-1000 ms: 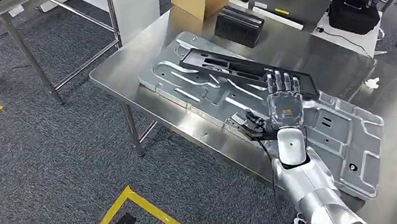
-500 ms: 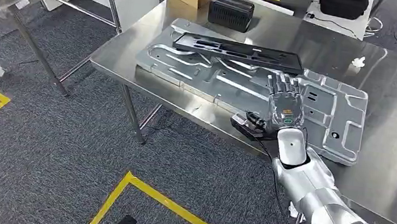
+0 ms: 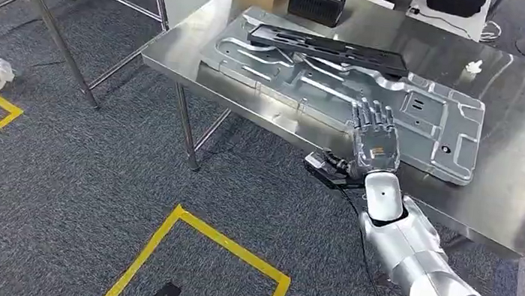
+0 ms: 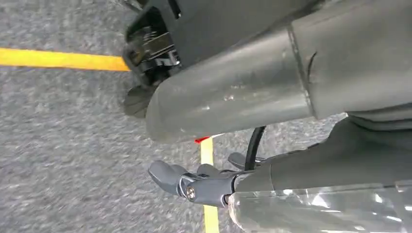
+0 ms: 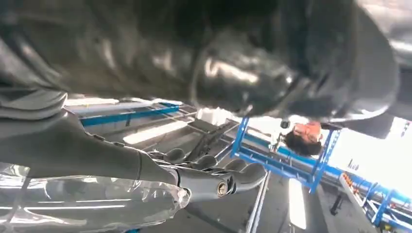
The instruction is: Take the parts from the cabinet and place them on the table.
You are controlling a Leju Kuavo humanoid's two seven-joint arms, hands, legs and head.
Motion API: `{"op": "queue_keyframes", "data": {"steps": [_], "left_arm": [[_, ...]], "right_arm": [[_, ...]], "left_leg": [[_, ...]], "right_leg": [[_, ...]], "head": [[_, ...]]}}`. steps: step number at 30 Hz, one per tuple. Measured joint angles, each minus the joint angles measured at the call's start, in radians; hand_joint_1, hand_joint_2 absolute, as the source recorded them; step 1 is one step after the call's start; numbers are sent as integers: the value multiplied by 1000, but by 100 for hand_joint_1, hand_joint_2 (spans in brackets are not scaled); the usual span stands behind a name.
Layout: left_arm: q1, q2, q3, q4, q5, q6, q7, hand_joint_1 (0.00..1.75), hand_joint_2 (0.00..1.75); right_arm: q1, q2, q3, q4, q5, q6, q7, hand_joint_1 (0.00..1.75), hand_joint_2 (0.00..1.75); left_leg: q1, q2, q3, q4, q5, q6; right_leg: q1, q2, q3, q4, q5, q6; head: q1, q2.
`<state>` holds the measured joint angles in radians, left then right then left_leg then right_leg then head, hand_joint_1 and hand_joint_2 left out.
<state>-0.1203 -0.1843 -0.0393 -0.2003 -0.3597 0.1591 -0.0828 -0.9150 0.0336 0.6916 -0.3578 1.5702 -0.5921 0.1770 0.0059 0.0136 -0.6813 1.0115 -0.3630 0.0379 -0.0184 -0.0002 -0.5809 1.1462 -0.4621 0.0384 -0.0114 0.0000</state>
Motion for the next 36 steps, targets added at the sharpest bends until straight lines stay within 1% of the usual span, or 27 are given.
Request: {"op": "queue_keyframes", "data": {"steps": [1, 2, 5, 6, 8, 9, 10, 11, 13, 14, 15, 16, 17, 20, 21, 23, 24, 25, 26, 27, 28, 29, 30, 32, 33, 34, 36], "left_arm": [[-1, 0, 0, 0, 0, 0, 0, 0, 0], [-1, -1, 0, 0, -1, -1, 0, 0, 0], [1, -1, 0, 0, -3, 0, 1, 0, 0], [2, -1, 4, 0, -2, 3, 1, 0, 0], [7, -1, 13, 0, 2, 11, 1, 0, 0], [9, -1, 18, 0, 5, 16, 1, 0, 0], [9, -1, 24, 0, 8, 22, 0, 0, 0], [11, -1, 32, 0, 15, 27, -3, 0, 0], [16, -1, 51, 0, 29, 38, -11, 0, 0], [21, -1, 61, 0, 37, 44, -16, 0, 0], [26, -1, 71, 0, 46, 50, -23, 0, 0], [29, 0, 82, 0, 56, 58, -31, 0, 0], [33, 0, 95, 0, 64, 62, -40, 0, 0], [52, 0, 126, 0, 81, 75, -58, 0, 0], [61, 1, 135, 2, 87, 76, -60, 0, 0], [68, 3, 148, 2, 88, 77, -62, 0, 0], [69, 4, 153, 2, 89, 78, -63, 0, 0], [69, 4, 158, 2, 90, 79, -65, 0, 0], [69, 5, 165, 2, 94, 81, -68, 0, 0], [71, 5, 172, 2, 94, 83, -72, 0, 0], [73, 5, 175, 2, 91, 84, -74, 0, 0], [76, 5, 177, 2, 85, 87, -76, 0, 0], [78, 5, 179, 2, 83, 89, -78, 0, 0], [79, 4, 183, 2, 77, 88, -82, 0, 0], [79, 4, 186, 2, 77, 88, -82, 0, 0], [78, 4, 188, 2, 77, 88, -82, 0, 0], [77, 4, 193, 2, 76, 85, -75, 0, 0]], "right_arm": [[-2, 0, 0, -2, 0, 0, 0, 0, 0], [-2, 3, 0, -3, 0, -1, 1, 0, 0], [3, 3, -4, -3, -42, 16, 6, 0, 0], [6, 8, -14, -3, -69, 21, 5, 0, 0], [26, 17, -56, -8, -132, 26, -5, 0, 0], [45, 23, -81, -14, -158, 25, -11, 0, 0], [72, 27, -110, -20, -194, 23, -27, 0, 0], [108, 33, -142, -26, -243, 22, -48, 0, 0], [191, 42, -203, -36, -355, 27, -98, 0, 0], [238, 48, -239, -41, -416, 33, -124, 0, 0], [286, 53, -275, -45, -474, 42, -150, 0, 0], [335, 63, -321, -51, -543, 57, -181, 0, 0], [383, 64, -367, -54, -616, 74, -209, 0, 0], [529, 67, -495, -48, -792, 116, -276, 0, 0], [574, 66, -541, -38, -837, 115, -303, 0, 0], [642, 64, -599, -23, -860, 114, -334, 0, 0], [662, 62, -627, -16, -879, 114, -322, 0, 0], [678, 59, -658, -7, -907, 110, -304, 0, 0], [697, 57, -694, 8, -945, 102, -296, 0, 0], [725, 49, -739, 25, -996, 91, -286, 0, 0], [751, 41, -787, 43, -1050, 90, -268, 0, 175], [778, 32, -847, 62, -1112, 101, -231, 0, 175], [797, 26, -897, 76, -1157, 115, -179, 0, 175], [829, 22, -989, 95, -1191, 128, -25, 0, 175], [837, 22, -1023, 103, -1183, 133, 46, 0, 175], [846, 23, -1043, 111, -1175, 136, 89, 0, 0], [867, 30, -1067, 122, -1175, 143, 117, 0, 0]], "left_leg": [[-5, -1, -13, 7, 6, -7], [-5, -1, -15, 11, 12, -12], [-6, -2, -18, -4, 47, -33], [2, -5, -24, 8, 29, -38], [3, -7, -58, 102, -99, -43], [5, -7, -74, 180, -159, -47], [5, -7, -85, 258, -197, -50], [5, -7, -84, 310, -201, -52], [5, -7, -36, 303, -142, -49], [5, -7, 17, 244, -109, -44], [5, -9, 87, 159, -104, -38], [4, -15, 159, 68, -143, -32], [-1, -18, 196, -3, -166, -31], [-7, -20, 184, -8, -155, -11], [1, -17, 178, -18, -139, 2], [-1, -11, 152, -18, -115, 22], [-3, -8, 134, -18, -102, 24], [-4, -5, 117, -17, -90, 25], [-5, -3, 99, -16, -79, 25], [-5, -4, 81, -14, -67, 24], [-5, -4, 66, -10, -58, 23], [-5, -5, 50, -6, -51, 21], [-5, -6, 37, 1, -44, 18], [-10, -6, 20, 16, -38, 7], [-12, 1, 19, 18, -30, -3], [-10, 6, 19, 15, -22, -10], [-10, 9, 16, 12, -9, -22]], "right_leg": [[4, 0, 57, -93, -59, -2], [9, 6, 77, -133, -79, -13], [10, 2, 55, -131, -55, -38], [5, -4, 48, -135, -38, -47], [6, -5, 20, -135, -14, -64], [7, -4, 4, -134, -1, -65], [7, -4, -12, -134, 11, -64], [9, -5, -26, -132, 23, -62], [11, -8, -52, -128, 41, -58], [11, -10, -65, -124, 48, -56], [12, -10, -76, -120, 54, -52], [14, -12, -82, -116, 60, -47], [17, -13, -86, -113, 66, -40], [15, -19, -82, -126, 91, -20], [13, -17, -87, -123, 85, -12], [8, -7, -120, -47, -34, -4], [6, -5, -139, 25, -101, 1], [5, -4, -153, 94, -145, 4], [5, -4, -158, 151, -159, 6], [5, -4, -145, 180, -138, 8], [5, -4, -114, 168, -102, 8], [5, -4, -62, 121, -58, 8], [5, -5, -1, 51, -42, 5], [14, -9, 144, -140, -99, -7], [16, -9, 146, -160, -114, -20], [19, -5, 139, -160, -107, -28], [14, -3, 129, -165, -90, -47]], "head": [[0, 0], [-5, 0], [-1, 0], [-2, 0], [-5, 0], [-4, 0], [-5, 0], [-4, 0], [-5, 0], [-5, 0], [-5, 0], [-5, 0], [-4, 0], [-3, 0], [-2, 0], [-2, 0], [-2, 0], [-2, 0], [-2, 0], [-3, 0], [-2, 0], [-2, 0], [-2, 0], [-2, 0], [-5, 0], [-3, 0], [-3, 0]]}}
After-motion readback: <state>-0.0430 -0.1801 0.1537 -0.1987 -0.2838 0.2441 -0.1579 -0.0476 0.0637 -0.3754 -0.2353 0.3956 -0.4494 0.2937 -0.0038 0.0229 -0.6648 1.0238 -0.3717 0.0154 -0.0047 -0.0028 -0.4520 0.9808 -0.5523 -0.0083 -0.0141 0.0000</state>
